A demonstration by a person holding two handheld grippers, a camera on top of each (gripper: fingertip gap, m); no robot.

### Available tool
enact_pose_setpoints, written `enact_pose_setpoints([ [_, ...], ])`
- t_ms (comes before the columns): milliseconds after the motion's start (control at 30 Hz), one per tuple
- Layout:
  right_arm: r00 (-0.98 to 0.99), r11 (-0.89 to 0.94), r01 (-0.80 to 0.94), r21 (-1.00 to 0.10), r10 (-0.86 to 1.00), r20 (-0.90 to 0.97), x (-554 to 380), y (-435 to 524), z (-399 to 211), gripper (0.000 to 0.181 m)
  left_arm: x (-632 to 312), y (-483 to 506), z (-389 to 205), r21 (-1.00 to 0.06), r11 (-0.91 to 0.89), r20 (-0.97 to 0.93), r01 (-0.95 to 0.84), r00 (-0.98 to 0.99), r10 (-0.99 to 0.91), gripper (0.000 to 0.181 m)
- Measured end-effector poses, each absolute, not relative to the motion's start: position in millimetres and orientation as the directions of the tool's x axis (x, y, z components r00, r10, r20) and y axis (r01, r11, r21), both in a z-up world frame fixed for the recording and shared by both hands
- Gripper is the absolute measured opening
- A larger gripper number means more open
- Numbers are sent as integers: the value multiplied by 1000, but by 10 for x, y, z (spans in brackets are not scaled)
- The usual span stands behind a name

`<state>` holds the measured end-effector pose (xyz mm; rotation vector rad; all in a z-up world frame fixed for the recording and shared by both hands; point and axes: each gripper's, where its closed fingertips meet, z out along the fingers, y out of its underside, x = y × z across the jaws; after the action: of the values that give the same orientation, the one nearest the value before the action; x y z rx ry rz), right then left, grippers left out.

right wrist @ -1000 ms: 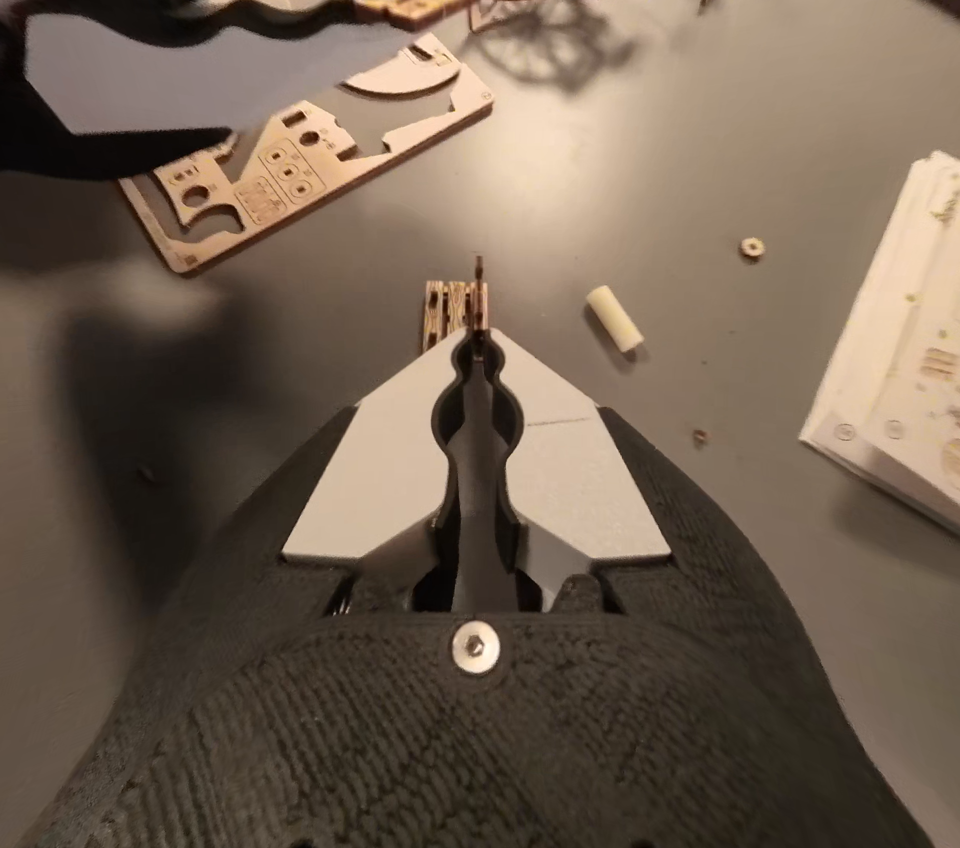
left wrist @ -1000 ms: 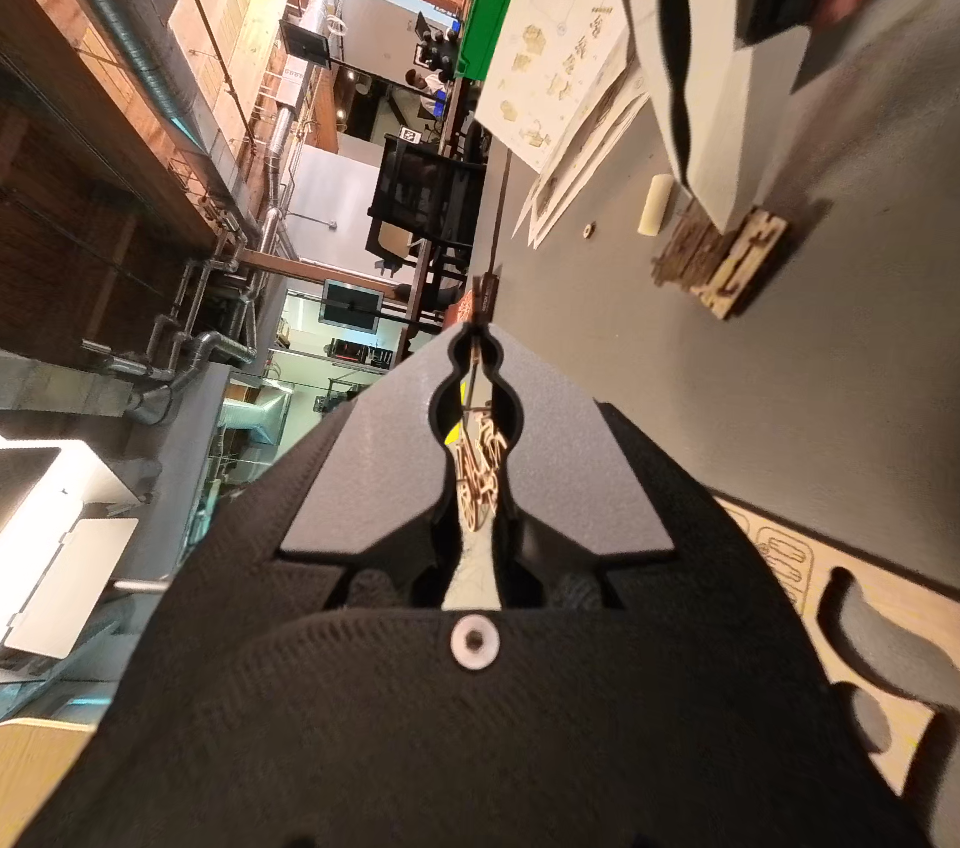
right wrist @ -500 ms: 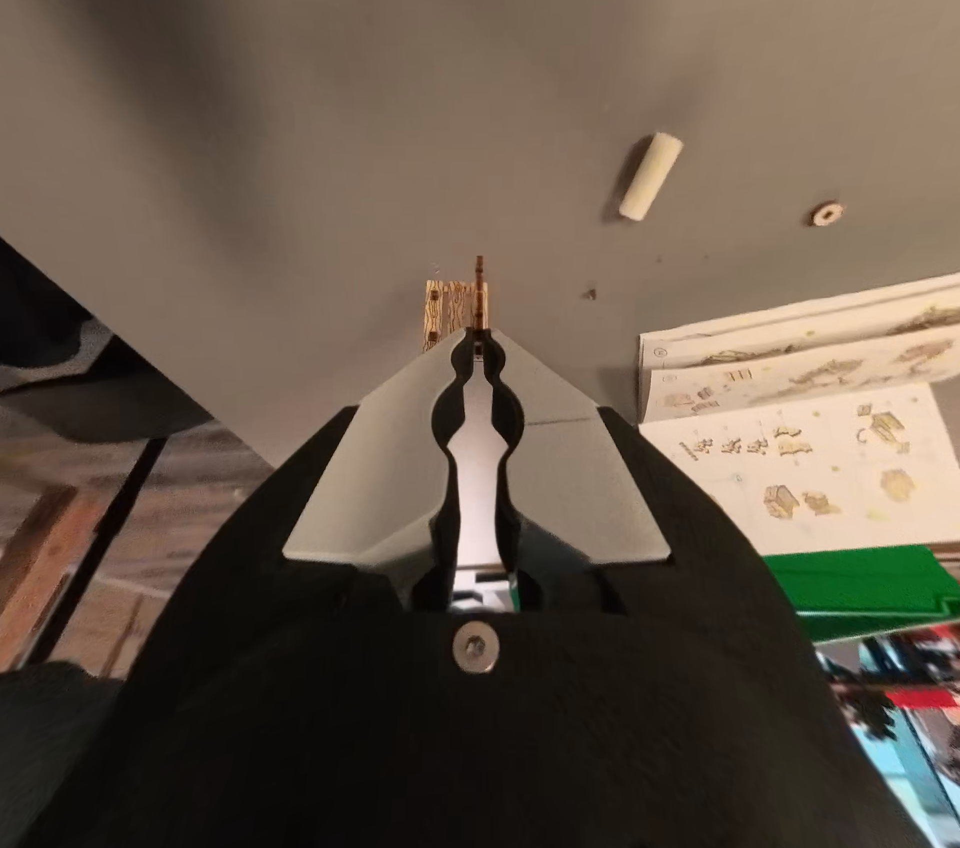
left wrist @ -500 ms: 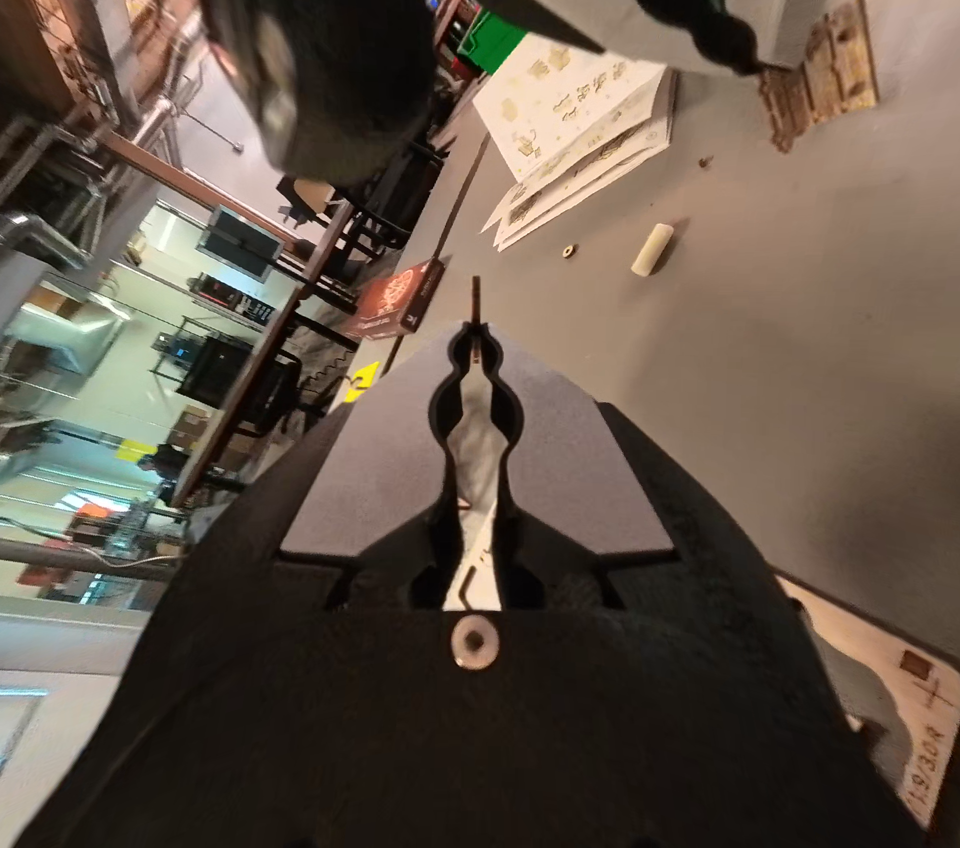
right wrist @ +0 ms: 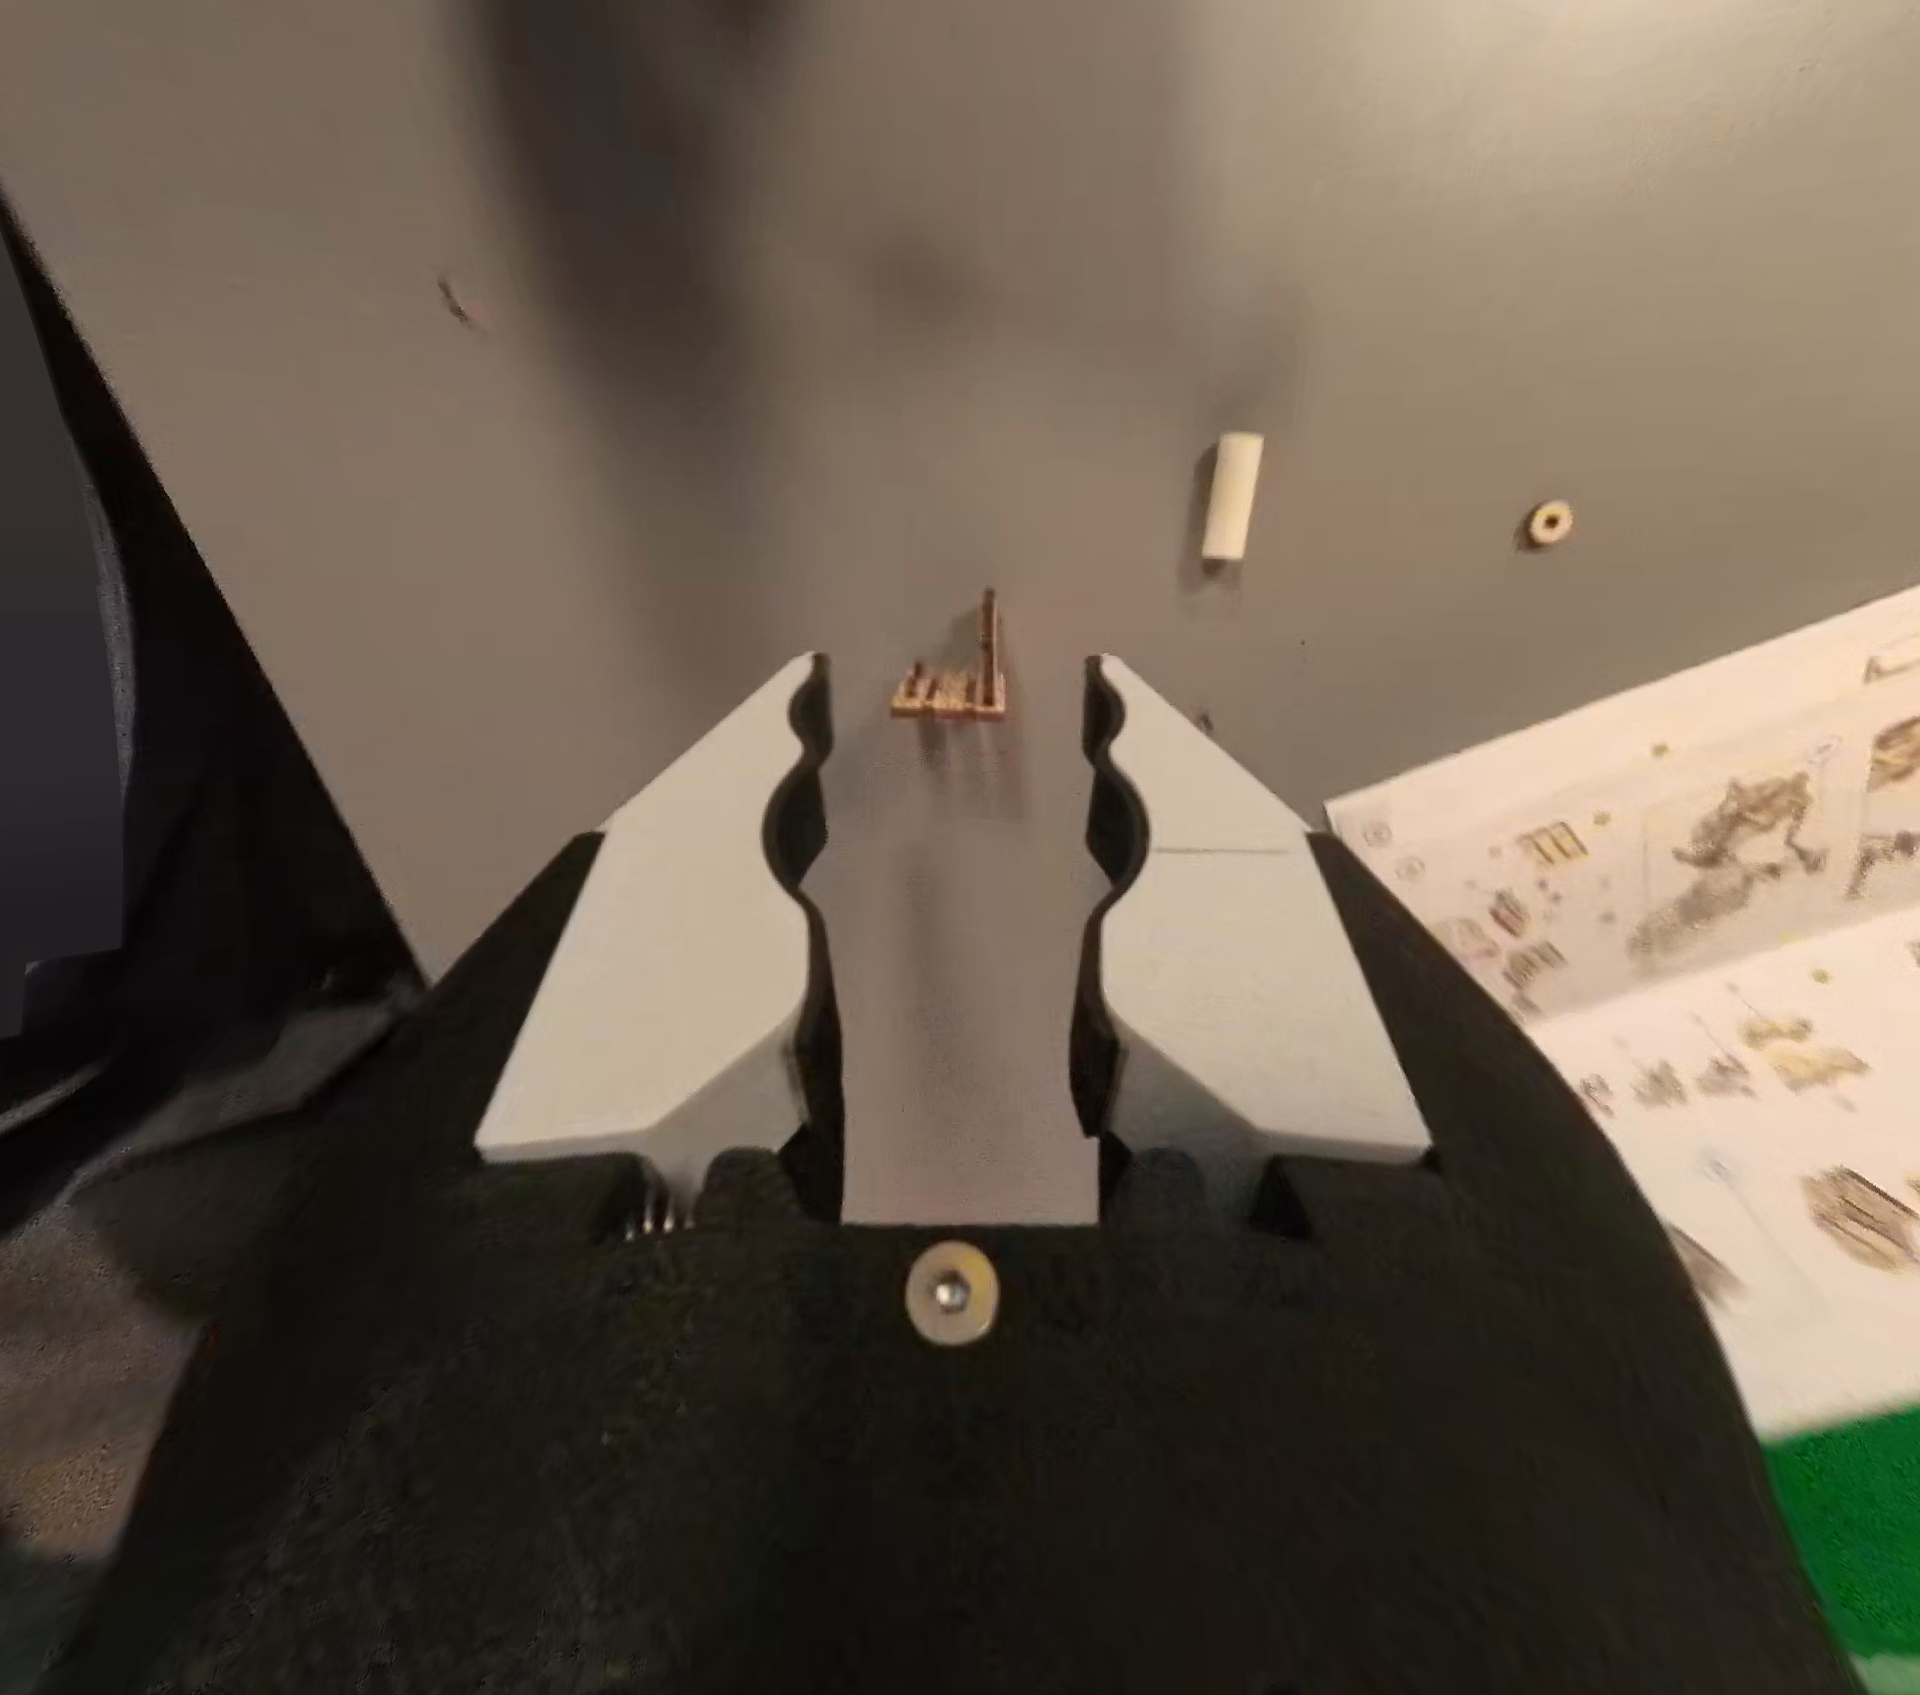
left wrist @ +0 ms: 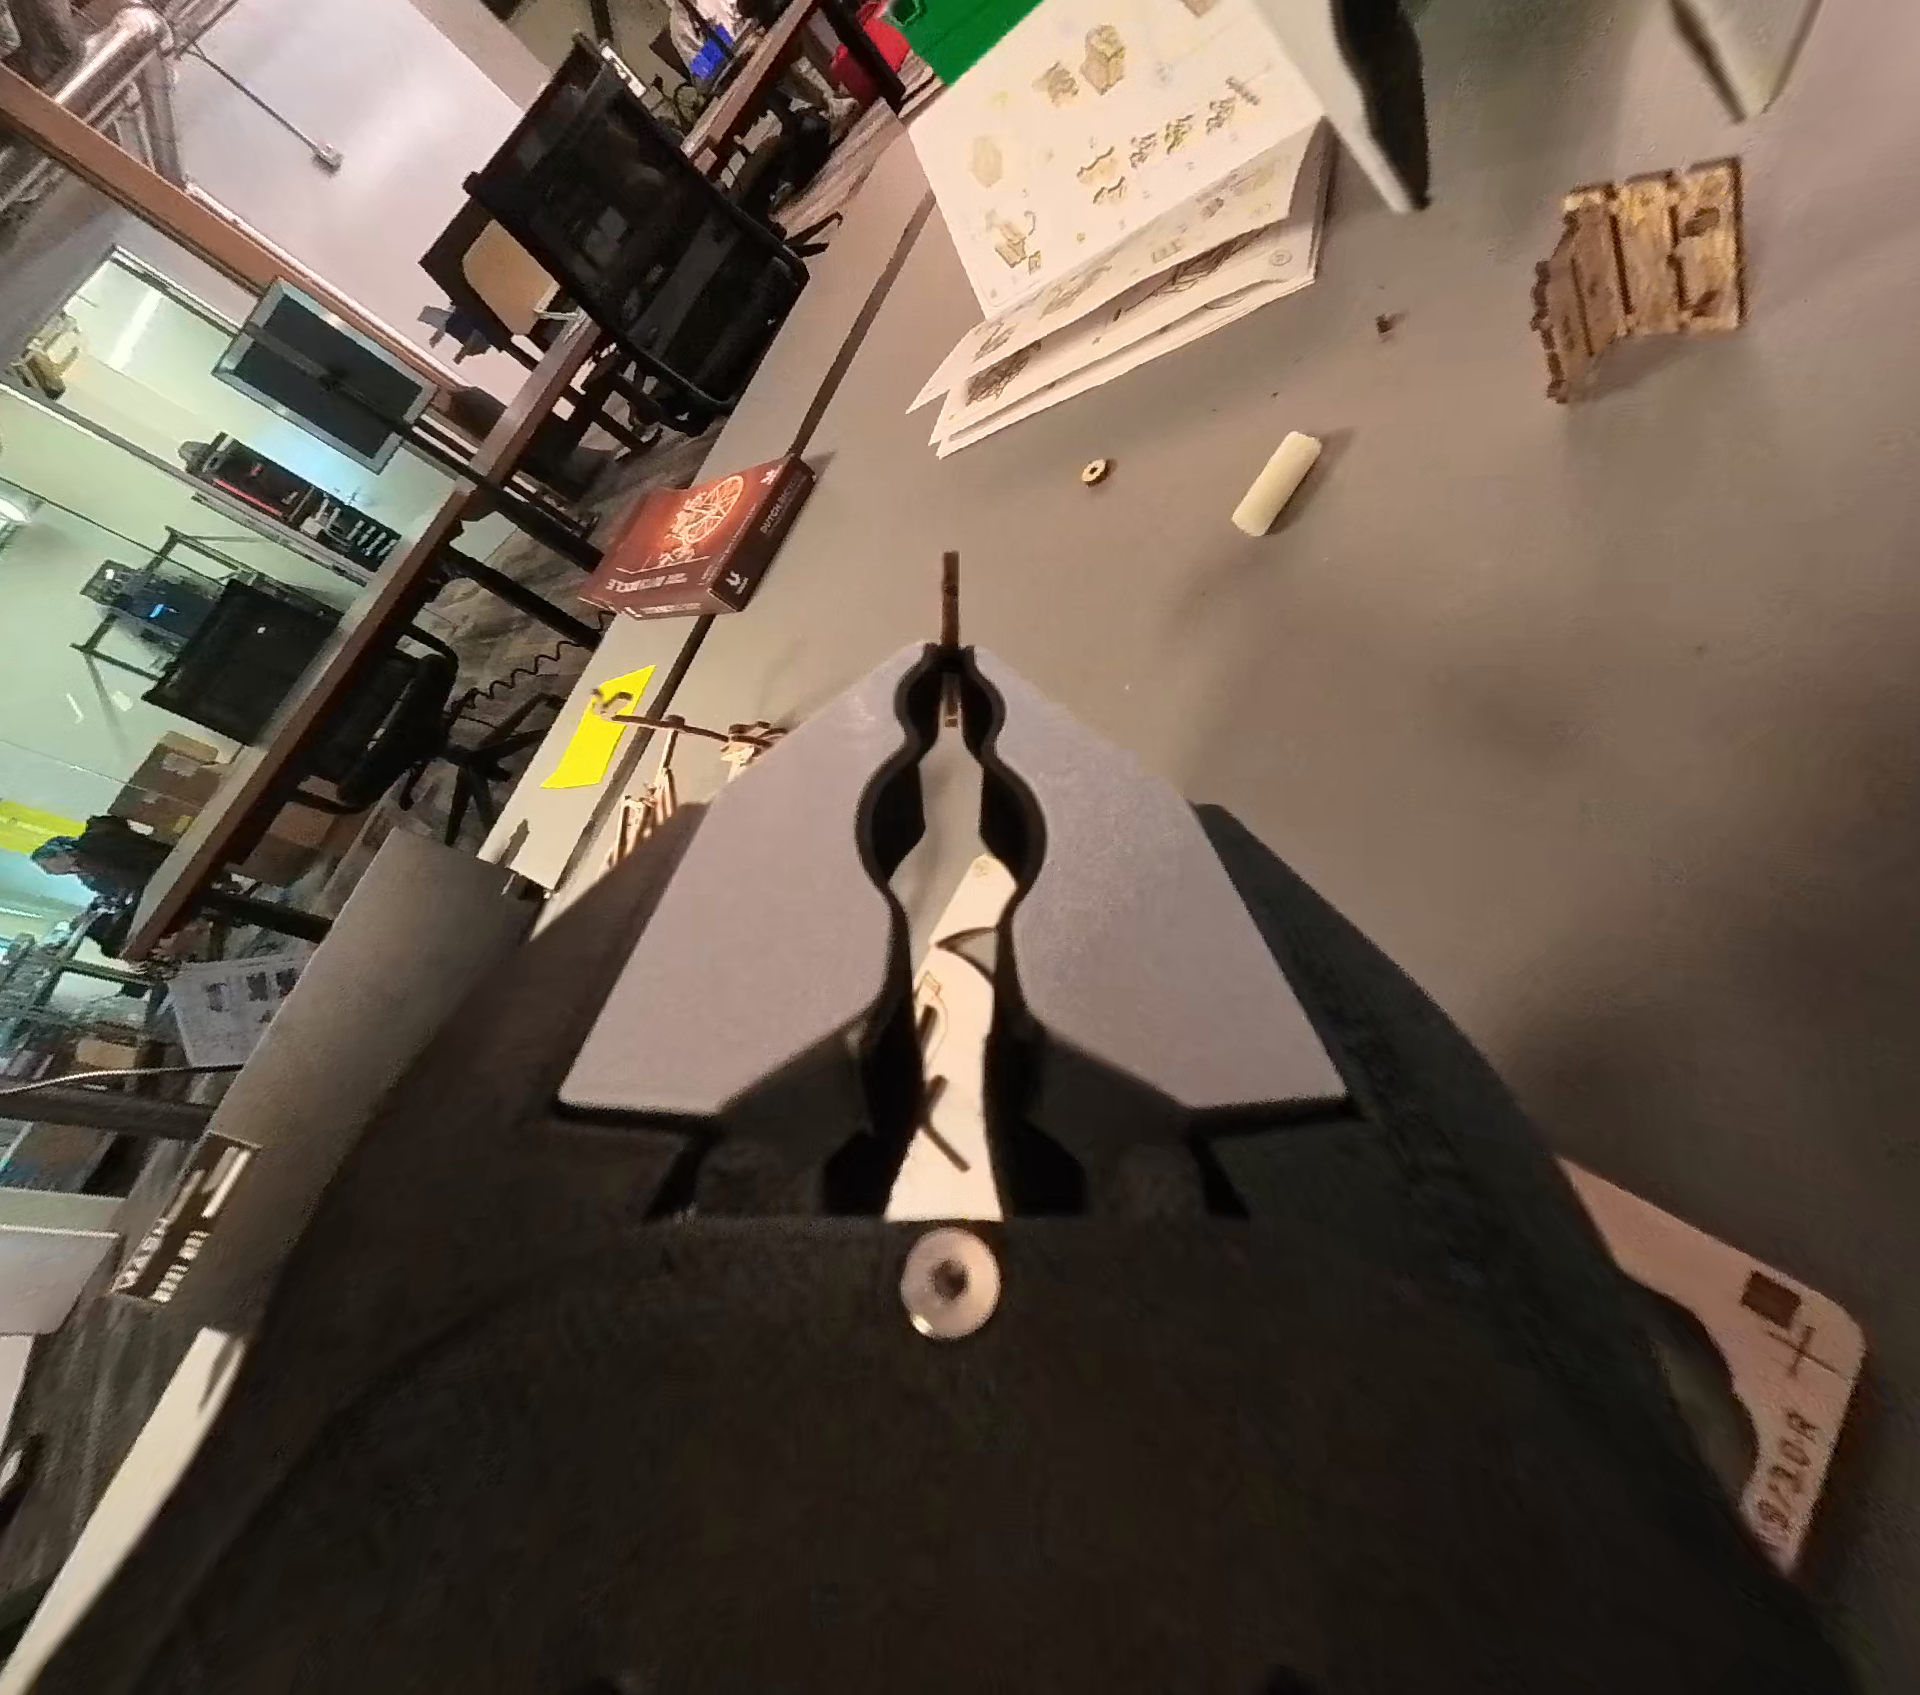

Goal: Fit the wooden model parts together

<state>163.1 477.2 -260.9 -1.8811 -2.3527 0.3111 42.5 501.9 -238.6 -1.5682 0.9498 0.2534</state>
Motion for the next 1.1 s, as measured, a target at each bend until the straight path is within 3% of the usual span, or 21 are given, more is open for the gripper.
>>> enact_pose_setpoints([
  [133,-213,178,755,-631,977,22,1680,4773,-2646,58,498,4997,-2363,-793,41,-550,-608,685,-478,1],
  [233,-201,149,628,-764,979,25,1720,4707,-2756,58,580,4967,-2323,-870,13,-421,-493,728,-541,1],
  [433,-181,104,598,-795,983,-8,1702,4724,-2964,52,674,4913,-2295,-956,-68,-176,-287,741,-648,1],
  [600,-196,104,592,-799,981,-17,1666,4706,-2994,26,678,4922,-2312,-971,-123,-72,-206,738,-671,1],
  [733,-140,44,556,-830,989,-41,1560,4742,-2900,25,683,4936,-2304,-976,-143,-30,-167,745,-667,1],
  [867,38,-16,426,-905,999,0,1255,4900,-2561,25,690,4971,-2292,-980,-163,19,-112,769,-639,1],
  [1100,128,79,432,-898,981,147,851,4963,-2466,25,587,5066,-2365,-961,-272,109,-46,842,-529,1],
])
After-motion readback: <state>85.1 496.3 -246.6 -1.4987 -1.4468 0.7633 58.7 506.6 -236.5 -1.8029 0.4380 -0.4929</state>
